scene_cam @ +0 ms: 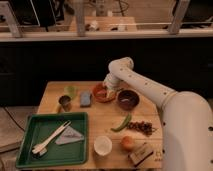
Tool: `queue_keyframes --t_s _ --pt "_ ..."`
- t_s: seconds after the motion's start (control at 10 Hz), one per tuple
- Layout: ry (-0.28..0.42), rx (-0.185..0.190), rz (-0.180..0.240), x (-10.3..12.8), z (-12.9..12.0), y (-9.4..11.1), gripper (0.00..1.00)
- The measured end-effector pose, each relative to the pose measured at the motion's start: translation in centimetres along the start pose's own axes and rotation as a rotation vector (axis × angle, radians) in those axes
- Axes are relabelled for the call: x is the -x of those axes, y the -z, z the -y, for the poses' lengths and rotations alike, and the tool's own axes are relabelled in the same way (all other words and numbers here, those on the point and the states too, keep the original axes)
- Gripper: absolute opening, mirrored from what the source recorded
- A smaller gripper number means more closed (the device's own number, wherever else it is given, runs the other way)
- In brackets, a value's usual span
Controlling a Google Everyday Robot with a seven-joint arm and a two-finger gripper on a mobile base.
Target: Place fork in table surface
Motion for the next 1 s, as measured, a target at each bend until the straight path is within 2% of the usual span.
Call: queue_keyframes --t_s 0.1,0.4,0.7,0.8,1.0 --pt "-0.005 0.0 -0.006 0.1 0.4 0.0 0.8" --pt "-0.04 0.001 -0.011 0.2 1.1 -0.3 0.79" --pt "-0.082 -0.002 -0.013 0.1 1.7 -0.4 0.64" --pt "-0.1 0.002 -0.012 0.1 1.8 -0.5 0.5" --pt "-0.126 0.012 -0.008 -0.2 2.0 -0.9 0.38"
